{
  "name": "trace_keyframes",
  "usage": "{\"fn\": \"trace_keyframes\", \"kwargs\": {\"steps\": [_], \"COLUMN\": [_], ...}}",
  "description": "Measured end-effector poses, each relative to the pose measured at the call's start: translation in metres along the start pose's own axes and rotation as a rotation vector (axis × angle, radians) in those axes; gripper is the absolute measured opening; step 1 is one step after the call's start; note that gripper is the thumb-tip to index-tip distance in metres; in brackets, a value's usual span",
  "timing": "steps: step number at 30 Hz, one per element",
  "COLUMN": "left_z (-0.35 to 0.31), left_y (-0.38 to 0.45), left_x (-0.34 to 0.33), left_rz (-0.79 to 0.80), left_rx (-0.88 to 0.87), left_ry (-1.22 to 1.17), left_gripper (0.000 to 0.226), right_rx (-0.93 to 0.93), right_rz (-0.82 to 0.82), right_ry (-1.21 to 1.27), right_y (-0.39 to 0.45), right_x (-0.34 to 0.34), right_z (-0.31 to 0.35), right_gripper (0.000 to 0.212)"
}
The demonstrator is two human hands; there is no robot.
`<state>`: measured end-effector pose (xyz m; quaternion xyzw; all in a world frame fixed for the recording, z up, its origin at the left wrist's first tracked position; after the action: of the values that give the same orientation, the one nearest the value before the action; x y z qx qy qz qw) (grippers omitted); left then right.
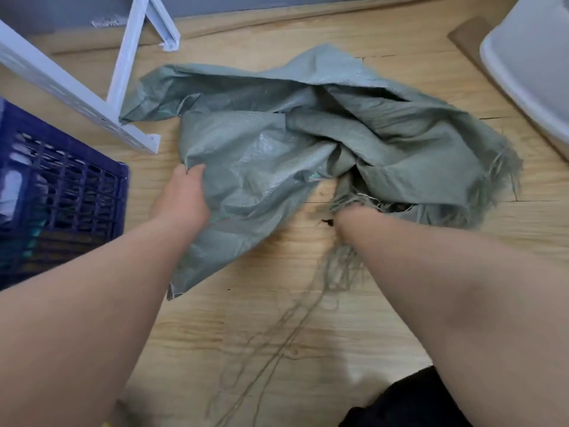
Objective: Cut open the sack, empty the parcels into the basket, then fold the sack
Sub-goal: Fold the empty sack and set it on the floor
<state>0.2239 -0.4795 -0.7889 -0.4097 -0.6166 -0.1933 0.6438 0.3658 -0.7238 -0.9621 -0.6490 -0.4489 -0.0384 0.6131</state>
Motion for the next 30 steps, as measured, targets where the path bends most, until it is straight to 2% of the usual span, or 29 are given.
{"fn": "trace_keyframes", "kwargs": {"steps": [3,5,8,13,16,19,21,23,25,27,29,30], "left_z": [0.008,0.002,-0.024,-0.046,-0.044,-0.036,-0.026,-0.019,-0.014,-0.015,-0.016,-0.018], "left_y": [0.004,0.003,0.002,0.009,0.011,0.012,0.006,-0.015,-0.042,-0.073,-0.1,-0.098], "left_x": [-0.001,-0.005,-0.012,-0.017,-0.031,-0.041,-0.058,-0.083,-0.099,-0.106,-0.104,-0.101], "left_rz": [-0.013,0.008,0.062,0.084,0.144,0.231,0.428,0.708,0.916,1.128,1.357,1.377], "left_rx": [0.004,0.017,-0.046,-0.113,-0.092,-0.094,-0.164,-0.273,-0.331,-0.278,-0.082,-0.032], "left_ry": [-0.006,-0.014,-0.037,-0.113,-0.193,-0.231,-0.067,0.17,0.301,0.25,0.076,0.051], "left_gripper": [0.067,0.066,0.064,0.058,0.06,0.058,0.049,0.037,0.037,0.046,0.052,0.046], "right_rx": [-0.327,-0.427,-0.329,-0.283,-0.346,-0.408,-0.461,-0.489,-0.356,-0.2,-0.181,-0.202], "right_rz": [-0.283,-0.397,-0.331,-0.281,-0.192,-0.204,-0.148,-0.144,-0.147,-0.122,-0.1,-0.091], "right_ry": [-0.049,-0.058,0.038,0.423,0.622,0.63,0.676,0.737,0.804,0.886,0.947,0.942], "right_y": [0.002,-0.011,-0.026,-0.038,-0.048,-0.049,-0.043,-0.041,-0.038,-0.038,-0.038,-0.038], "right_x": [0.069,0.103,0.099,0.063,0.049,0.045,0.033,0.027,0.032,0.035,0.033,0.03], "right_z": [-0.084,-0.101,-0.067,-0.033,-0.032,-0.054,-0.075,-0.082,-0.056,-0.024,-0.012,-0.013], "right_gripper": [0.051,0.053,0.051,0.042,0.044,0.048,0.048,0.047,0.046,0.052,0.055,0.054]}}
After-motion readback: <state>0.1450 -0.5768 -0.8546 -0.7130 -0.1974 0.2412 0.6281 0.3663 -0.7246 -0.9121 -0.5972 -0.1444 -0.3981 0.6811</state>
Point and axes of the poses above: each hand's wrist, its own y-axis towards the middle knuckle, its own x-axis out of the back of the hand, z = x × y, the point moved 10 cm from there along y, towards the middle knuckle, and after that the axes turned 10 degrees about -x, right-handed, at the moved point
